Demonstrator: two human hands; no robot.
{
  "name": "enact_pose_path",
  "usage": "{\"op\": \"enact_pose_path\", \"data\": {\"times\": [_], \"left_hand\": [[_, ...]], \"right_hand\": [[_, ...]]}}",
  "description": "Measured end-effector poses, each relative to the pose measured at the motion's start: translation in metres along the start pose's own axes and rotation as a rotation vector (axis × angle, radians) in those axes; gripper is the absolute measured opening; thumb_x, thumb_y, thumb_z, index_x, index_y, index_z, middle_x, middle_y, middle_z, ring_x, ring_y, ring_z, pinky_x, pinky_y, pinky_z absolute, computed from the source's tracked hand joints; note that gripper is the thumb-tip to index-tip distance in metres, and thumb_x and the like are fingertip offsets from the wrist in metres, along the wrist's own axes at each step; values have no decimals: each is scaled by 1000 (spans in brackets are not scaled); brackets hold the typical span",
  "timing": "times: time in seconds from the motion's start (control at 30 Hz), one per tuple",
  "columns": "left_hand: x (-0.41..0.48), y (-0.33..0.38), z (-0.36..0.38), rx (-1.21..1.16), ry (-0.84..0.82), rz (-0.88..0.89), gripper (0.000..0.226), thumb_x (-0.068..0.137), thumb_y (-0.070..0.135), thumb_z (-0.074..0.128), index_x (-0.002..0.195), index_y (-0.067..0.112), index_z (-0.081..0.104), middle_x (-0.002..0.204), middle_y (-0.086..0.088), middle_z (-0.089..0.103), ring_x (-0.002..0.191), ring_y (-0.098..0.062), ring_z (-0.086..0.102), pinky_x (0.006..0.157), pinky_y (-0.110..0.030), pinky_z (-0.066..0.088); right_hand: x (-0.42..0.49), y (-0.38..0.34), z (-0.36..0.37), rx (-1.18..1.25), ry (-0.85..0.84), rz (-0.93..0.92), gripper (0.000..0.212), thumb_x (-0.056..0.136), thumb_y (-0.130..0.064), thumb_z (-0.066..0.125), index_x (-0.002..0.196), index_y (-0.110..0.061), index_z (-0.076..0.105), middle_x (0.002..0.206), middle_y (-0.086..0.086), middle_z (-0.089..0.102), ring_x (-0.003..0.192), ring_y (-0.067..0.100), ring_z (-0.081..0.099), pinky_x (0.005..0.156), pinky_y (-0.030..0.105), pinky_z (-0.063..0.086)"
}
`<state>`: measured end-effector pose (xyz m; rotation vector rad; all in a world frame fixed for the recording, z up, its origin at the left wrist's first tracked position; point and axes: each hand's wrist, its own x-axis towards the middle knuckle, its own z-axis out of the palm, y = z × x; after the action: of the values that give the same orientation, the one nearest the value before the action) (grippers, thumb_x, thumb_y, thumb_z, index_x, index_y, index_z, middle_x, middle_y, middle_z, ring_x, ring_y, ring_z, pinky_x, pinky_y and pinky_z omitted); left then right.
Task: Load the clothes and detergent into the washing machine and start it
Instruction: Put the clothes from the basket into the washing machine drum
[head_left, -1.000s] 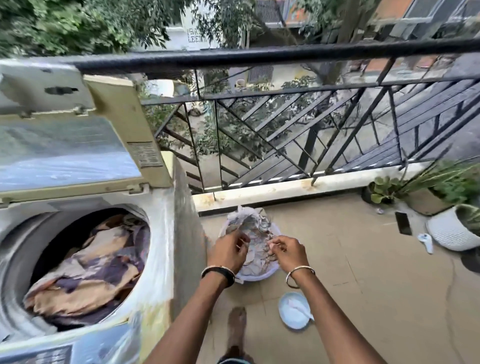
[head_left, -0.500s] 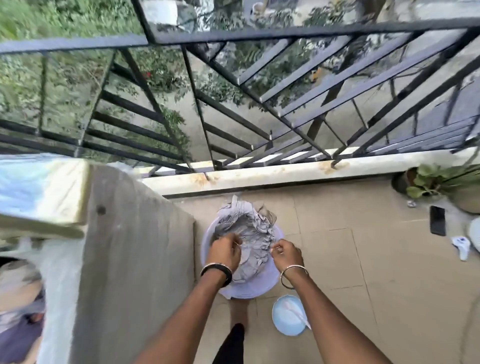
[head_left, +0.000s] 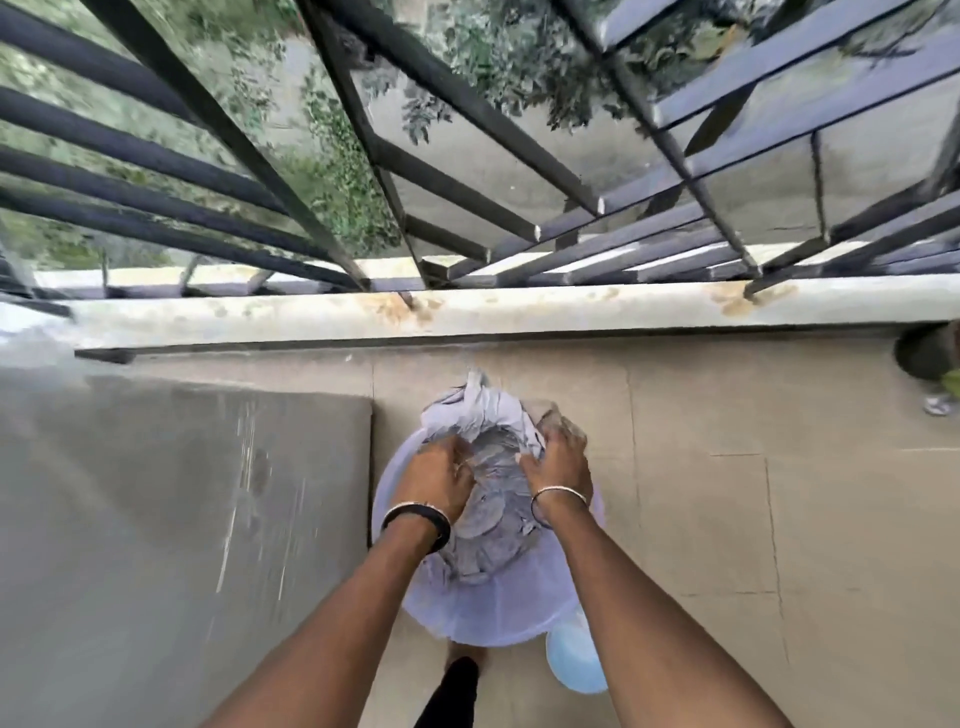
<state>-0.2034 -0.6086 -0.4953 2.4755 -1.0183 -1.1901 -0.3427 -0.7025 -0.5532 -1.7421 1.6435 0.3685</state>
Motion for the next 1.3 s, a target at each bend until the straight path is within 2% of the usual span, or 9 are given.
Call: {"op": "enact_pose_path", "data": {"times": [0.23, 0.47, 0.63, 0.8, 0.93, 1.07, 1.13, 1.2, 1.3], "left_hand": [[-7, -7, -5, -65, 6, -10, 20, 83, 17, 53, 101, 14, 62, 97, -8, 69, 89, -27, 65, 68, -24, 40], [-38, 16, -36, -24, -69, -40, 52, 76, 23, 63, 127, 18, 52, 122, -7, 61, 109, -27, 59, 92, -36, 49], [-71, 21, -46, 277, -236, 137, 85, 70, 50, 59, 146, 34, 24, 154, -7, 25, 138, -36, 32, 108, -47, 35], [-114, 12, -59, 368, -266, 217, 51, 79, 43, 57, 129, 35, 52, 159, -1, 23, 147, -30, 17, 114, -44, 30], [-173, 26, -66, -187, -144, 60, 53, 75, 39, 40, 117, 16, 63, 125, -9, 65, 120, -30, 57, 96, -36, 46], [-236, 55, -69, -431, 27, -8, 55, 75, 27, 37, 118, 7, 66, 121, -8, 68, 115, -23, 61, 92, -23, 42], [-262, 71, -79, -558, 87, -76, 58, 73, 26, 33, 114, 2, 67, 119, -15, 68, 115, -29, 61, 96, -31, 46], [-281, 87, -97, -717, 152, -154, 57, 80, 28, 34, 120, 2, 64, 127, -17, 63, 122, -30, 56, 104, -40, 44], [-330, 119, -141, -1087, 258, -260, 31, 99, 19, 41, 106, 4, 67, 111, -8, 65, 106, -22, 59, 96, -34, 46]], "right_hand": [[-10, -3, 4, -8, -119, -142, 17, 84, -21, 62, 82, -5, 59, 95, 19, 58, 87, 37, 58, 69, 38, 43], [-106, -15, -35, 28, 36, -375, 25, 81, -27, 45, 67, -8, 53, 92, 13, 56, 76, 31, 52, 67, 36, 41], [-184, -35, -67, 190, -12, -612, 17, 83, -24, 46, 71, -31, 37, 68, -5, 46, 66, 10, 40, 62, 23, 26], [-235, -27, -100, 271, -15, -627, 23, 82, -25, 45, 69, -35, 28, 63, -15, 36, 61, 0, 33, 58, 20, 21], [-261, -5, -127, 420, 9, -510, 19, 77, -32, 49, 62, -24, 40, 58, -12, 43, 55, -2, 38, 58, 30, 40], [-299, 16, -143, 566, -14, -422, 21, 73, -32, 59, 69, -14, 49, 56, -7, 46, 56, 4, 42, 56, 28, 38], [-321, 25, -147, 623, -59, -398, 14, 69, -29, 61, 78, -19, 56, 70, -4, 58, 65, 7, 52, 63, 31, 46], [-337, 36, -148, 629, -93, -409, 40, 65, -23, 63, 104, -27, 59, 97, -8, 66, 85, 7, 62, 76, 40, 55], [-364, 42, -156, 530, -109, -463, 79, 59, -22, 68, 132, -32, 40, 126, -19, 53, 107, -6, 56, 91, 30, 53]]}}
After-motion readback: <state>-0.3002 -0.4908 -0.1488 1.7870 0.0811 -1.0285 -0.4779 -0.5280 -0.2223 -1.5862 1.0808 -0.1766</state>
